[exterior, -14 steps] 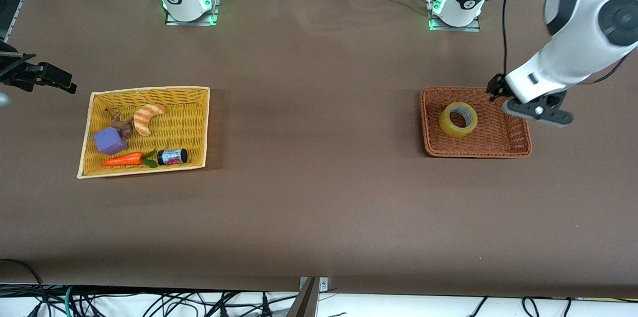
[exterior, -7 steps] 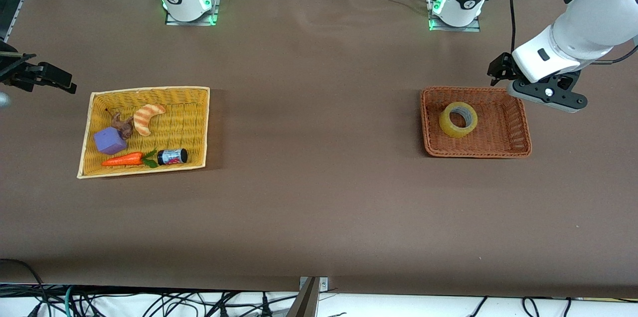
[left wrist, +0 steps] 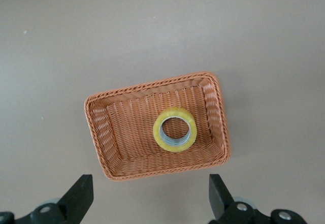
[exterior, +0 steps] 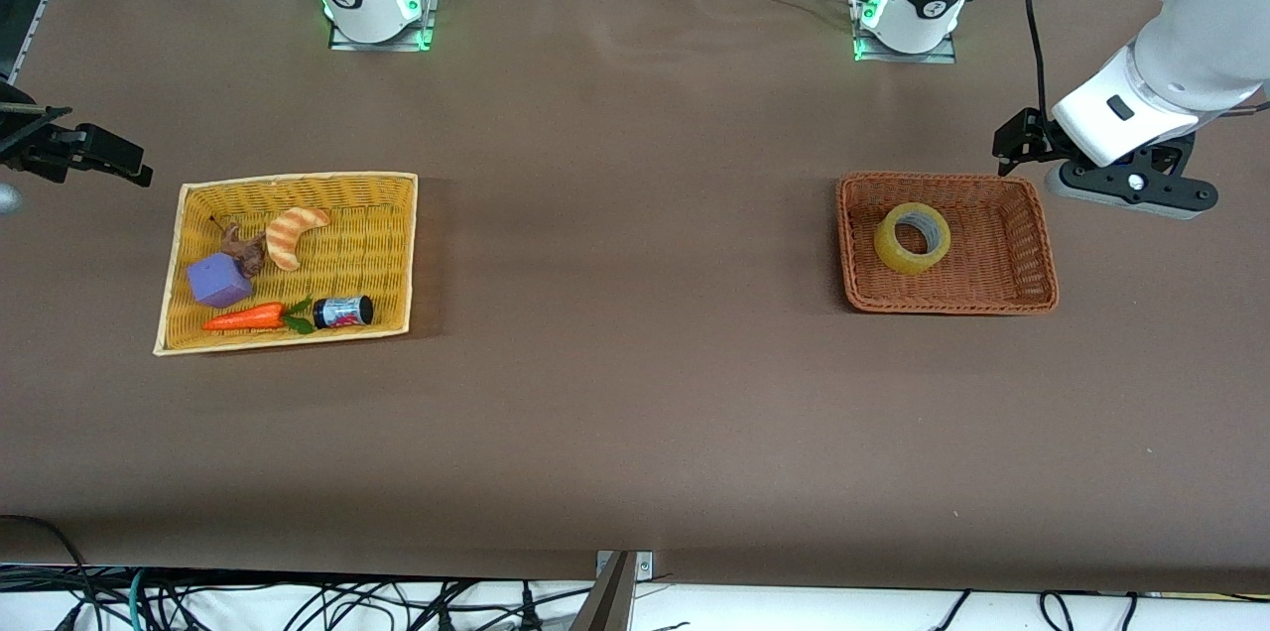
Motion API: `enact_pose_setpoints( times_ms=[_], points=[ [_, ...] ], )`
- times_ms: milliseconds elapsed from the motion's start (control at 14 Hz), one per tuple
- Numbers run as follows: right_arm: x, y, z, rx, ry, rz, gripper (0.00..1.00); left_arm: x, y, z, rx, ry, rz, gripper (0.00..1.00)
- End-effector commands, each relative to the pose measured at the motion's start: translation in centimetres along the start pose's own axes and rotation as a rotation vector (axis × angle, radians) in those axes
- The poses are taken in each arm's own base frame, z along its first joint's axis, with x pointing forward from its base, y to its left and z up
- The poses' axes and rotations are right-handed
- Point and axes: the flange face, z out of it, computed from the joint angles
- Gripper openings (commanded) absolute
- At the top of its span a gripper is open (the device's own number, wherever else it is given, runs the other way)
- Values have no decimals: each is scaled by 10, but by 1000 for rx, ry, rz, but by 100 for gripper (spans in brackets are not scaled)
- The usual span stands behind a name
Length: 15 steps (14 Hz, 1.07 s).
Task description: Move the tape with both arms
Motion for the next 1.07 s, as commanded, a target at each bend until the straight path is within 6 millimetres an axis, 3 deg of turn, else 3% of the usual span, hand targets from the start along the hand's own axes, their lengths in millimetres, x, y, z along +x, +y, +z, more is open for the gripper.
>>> enact_pose_setpoints(
  times_ms=[0,143,357,571,1000],
  points=[
    [2,1,-5,15,8,4,100,-4,-8,-15,-18,12,-76,100],
    [3,0,-4,14,8,2,100,-4,-23,-16,-21,10,-100,100],
    [2,1,-5,15,9,2,100,0,-14,-15,-7,10,-76,100],
    [3,1,-4,15,6,2,100,-3,-30,-37,-22,41,-6,100],
    [3,1,-4,15,6,2,100,0,-31,-32,-46,27,11,100]
  ],
)
